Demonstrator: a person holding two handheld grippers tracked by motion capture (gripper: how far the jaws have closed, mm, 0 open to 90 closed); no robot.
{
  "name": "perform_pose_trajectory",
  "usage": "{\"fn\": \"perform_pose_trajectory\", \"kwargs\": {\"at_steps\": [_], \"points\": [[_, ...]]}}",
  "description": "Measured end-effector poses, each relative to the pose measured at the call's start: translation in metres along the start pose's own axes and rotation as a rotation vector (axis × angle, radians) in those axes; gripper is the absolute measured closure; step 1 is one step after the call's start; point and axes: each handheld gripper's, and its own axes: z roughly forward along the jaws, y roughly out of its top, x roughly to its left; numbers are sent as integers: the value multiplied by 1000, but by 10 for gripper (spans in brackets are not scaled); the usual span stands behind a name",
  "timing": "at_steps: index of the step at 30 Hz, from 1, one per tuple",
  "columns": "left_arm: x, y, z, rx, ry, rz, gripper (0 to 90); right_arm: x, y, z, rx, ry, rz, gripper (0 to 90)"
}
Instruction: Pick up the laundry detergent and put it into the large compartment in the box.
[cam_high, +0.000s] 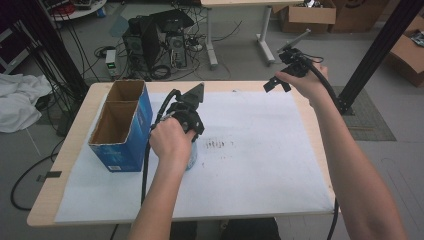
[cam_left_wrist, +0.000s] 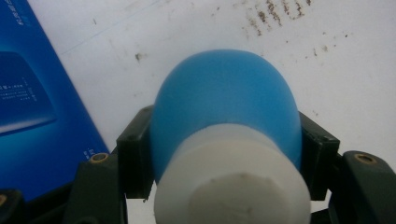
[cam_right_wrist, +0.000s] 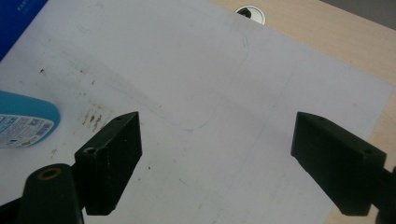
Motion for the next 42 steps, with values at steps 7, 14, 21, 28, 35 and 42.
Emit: {"fn": "perform_pose_trajectory", "kwargs": {"at_steps": [7,14,21,28,35,42], "points": [[0,0,0,3,-2,5,374,-1,-1,0,-2,1,3,165],[0,0,-1,4,-2,18,379,0,-1,1,-1,5,4,165],[1,-1,-2,22,14,19,381,0,0,1,-2,7,-1,165],[7,-5,-12,32,1,7,381,0,-1,0,-4,7,0,165],[9,-9,-31,33,23,17,381,2,0,-2,-9,9,-2,165],[17,-15,-56,16,32,0,381,4,1,-6,-17,8,-6,165]]}}
